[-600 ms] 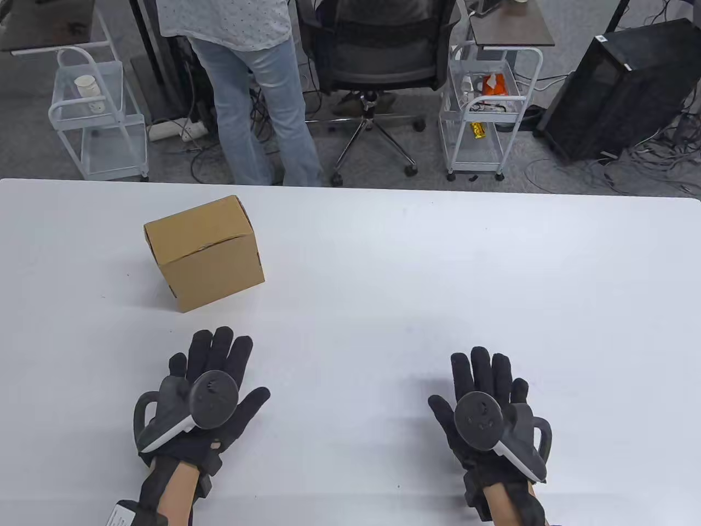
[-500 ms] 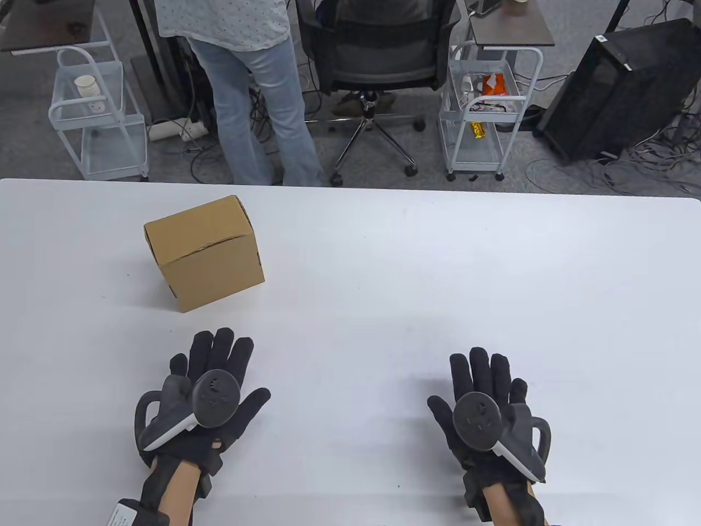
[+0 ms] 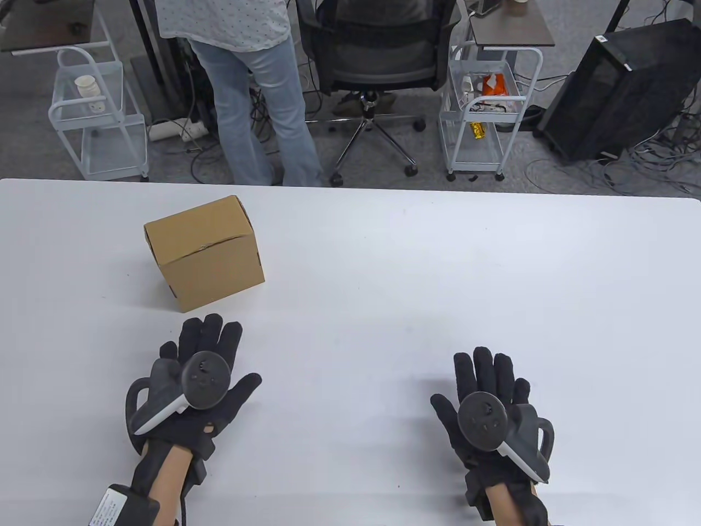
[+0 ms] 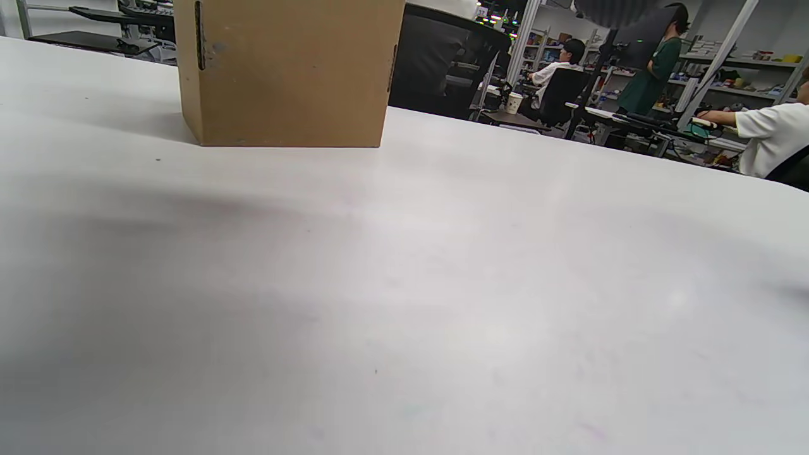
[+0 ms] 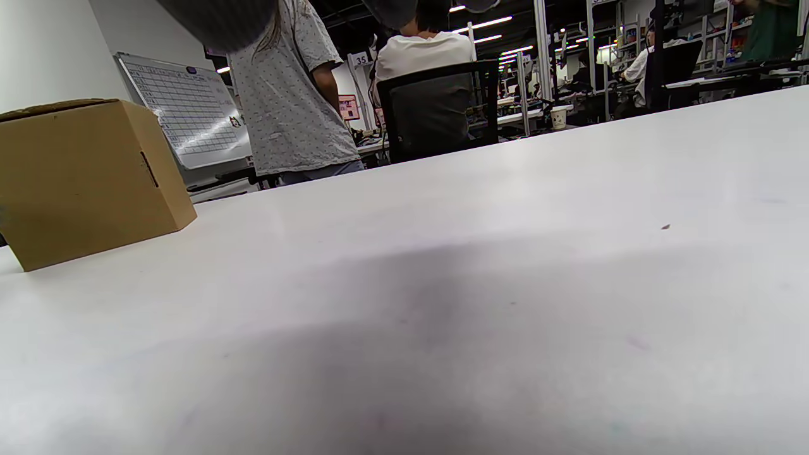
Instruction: Open four flaps of mailer box and unpack office supplies
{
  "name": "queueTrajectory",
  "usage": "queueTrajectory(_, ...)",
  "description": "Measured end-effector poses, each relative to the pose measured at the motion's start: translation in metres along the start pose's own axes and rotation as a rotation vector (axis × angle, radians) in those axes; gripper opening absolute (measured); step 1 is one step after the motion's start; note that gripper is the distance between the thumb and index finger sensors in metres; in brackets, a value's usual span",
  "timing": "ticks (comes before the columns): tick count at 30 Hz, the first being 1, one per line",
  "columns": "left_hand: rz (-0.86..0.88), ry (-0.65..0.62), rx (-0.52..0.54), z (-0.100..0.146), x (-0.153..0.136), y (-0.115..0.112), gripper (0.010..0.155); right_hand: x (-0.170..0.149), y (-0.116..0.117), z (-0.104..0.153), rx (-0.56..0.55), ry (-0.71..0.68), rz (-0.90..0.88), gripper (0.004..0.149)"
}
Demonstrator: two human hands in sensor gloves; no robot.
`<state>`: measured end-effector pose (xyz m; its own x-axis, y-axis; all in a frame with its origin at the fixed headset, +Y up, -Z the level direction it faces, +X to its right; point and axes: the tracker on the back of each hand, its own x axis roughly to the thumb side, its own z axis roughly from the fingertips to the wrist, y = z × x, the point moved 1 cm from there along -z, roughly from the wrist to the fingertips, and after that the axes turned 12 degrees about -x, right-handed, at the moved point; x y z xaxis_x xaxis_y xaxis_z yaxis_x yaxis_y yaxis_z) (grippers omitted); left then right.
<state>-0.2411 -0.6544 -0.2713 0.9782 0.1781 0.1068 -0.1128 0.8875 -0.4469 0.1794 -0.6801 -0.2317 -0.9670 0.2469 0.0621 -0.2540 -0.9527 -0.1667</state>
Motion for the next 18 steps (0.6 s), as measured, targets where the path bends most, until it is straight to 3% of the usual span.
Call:
queueTrajectory(11, -0.067, 0.114, 0.010, -0.038, -0.031, 0.076, 0.090, -0.006, -0.002, 0.000, -0.012, 0.048, 0.015, 0.076)
queueTrajectory(18, -0.084, 0.170, 0.027, -0.079, -0.048, 0.121, 0.095, -0.012, -0.001, -0.002, -0.007, 0.080, 0.022, 0.077)
